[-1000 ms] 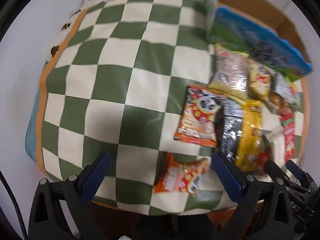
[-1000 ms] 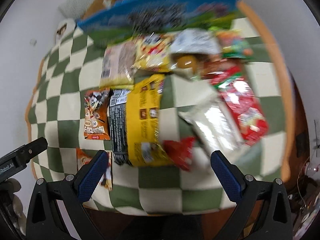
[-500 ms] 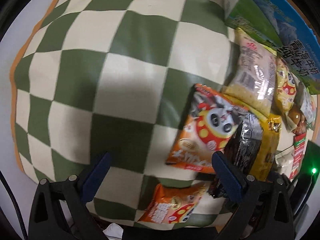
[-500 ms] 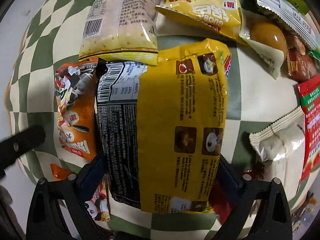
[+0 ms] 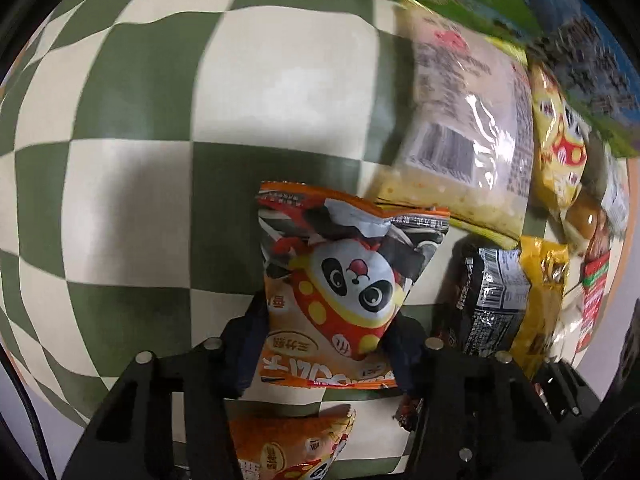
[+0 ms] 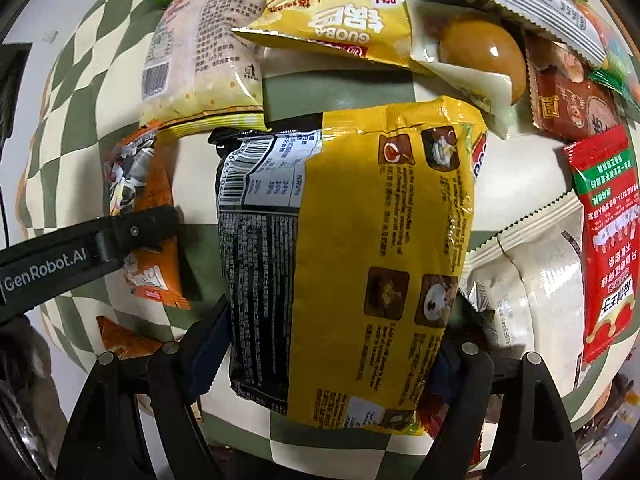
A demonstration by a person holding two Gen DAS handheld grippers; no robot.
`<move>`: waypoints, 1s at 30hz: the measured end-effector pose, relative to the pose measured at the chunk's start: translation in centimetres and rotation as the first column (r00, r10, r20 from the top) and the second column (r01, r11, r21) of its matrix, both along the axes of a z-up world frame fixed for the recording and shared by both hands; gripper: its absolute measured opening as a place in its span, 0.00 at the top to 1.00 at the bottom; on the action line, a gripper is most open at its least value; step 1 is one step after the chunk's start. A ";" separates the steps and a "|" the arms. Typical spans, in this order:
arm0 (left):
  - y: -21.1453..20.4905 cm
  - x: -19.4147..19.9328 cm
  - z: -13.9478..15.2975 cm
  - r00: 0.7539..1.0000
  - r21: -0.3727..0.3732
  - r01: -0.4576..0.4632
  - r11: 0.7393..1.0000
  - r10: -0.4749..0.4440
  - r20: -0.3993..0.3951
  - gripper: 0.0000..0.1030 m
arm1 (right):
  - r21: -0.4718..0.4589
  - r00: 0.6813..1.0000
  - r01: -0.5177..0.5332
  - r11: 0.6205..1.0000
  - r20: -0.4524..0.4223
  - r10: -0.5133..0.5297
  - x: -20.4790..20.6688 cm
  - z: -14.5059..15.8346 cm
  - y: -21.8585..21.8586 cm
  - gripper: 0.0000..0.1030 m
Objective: Organize snacks
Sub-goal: 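Carry both packets into the cardboard box and open both tools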
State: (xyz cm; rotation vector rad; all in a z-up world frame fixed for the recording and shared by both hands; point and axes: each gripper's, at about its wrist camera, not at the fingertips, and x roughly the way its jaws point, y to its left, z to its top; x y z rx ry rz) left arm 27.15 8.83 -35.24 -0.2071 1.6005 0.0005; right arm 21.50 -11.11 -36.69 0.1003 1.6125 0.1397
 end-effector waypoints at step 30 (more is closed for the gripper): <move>-6.9 10.4 22.7 0.936 -0.142 0.031 0.989 0.021 0.352 0.55 | 0.228 0.893 -0.022 0.973 0.442 -0.083 12.2 23.3 -5.9 0.21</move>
